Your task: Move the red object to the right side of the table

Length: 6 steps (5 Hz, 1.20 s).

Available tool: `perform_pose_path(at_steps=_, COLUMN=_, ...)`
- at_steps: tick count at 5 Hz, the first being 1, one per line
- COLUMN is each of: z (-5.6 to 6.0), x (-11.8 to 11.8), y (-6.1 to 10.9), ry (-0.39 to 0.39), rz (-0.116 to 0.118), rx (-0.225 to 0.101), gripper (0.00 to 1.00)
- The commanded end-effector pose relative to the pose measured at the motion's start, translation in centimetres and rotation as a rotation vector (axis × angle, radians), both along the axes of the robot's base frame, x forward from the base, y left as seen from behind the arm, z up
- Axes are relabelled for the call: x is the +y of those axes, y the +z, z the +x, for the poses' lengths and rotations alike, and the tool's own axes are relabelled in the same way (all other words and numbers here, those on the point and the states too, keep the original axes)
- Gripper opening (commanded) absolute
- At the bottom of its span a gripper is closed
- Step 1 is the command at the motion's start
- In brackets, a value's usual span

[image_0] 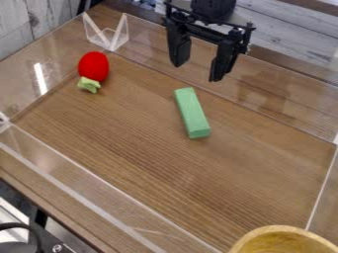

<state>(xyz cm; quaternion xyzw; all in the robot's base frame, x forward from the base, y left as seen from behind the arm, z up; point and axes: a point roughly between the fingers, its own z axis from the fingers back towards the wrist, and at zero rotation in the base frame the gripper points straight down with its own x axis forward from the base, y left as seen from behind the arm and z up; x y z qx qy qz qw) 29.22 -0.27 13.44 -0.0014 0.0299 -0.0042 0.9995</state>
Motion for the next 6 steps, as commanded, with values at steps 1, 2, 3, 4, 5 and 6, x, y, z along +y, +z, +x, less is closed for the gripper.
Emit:
perform_pose_path(at_steps=1, z=0.5, x=0.0, y=0.7, ry=-0.011, rz=-0.001, rx=-0.004, gripper=1.00)
perform_pose_path(at_steps=2, z=0.6, x=-0.4, y=1.0, ry=-0.029, rz=-0.007, rx=-0.016, gripper=1.00)
perform_pose_path(at_steps=3, z=0.5, x=-0.7, y=1.5, ry=-0.042, rz=-0.012, rx=-0.032, gripper=1.00)
perform_pose_path(at_steps=4, z=0.5, x=-0.3, y=2.9, ry=-0.020, rz=-0.013, rx=-0.047, gripper=1.00)
perform_pose_path(at_steps=5, z=0.1, x=0.0, y=3.4, ry=-0.001, rz=-0.010, rx=-0.041, gripper=1.00)
perform_pose_path(at_steps=6, z=-0.3, x=0.1, y=3.1, ry=-0.024, rz=-0.008, rx=-0.025, gripper=1.00)
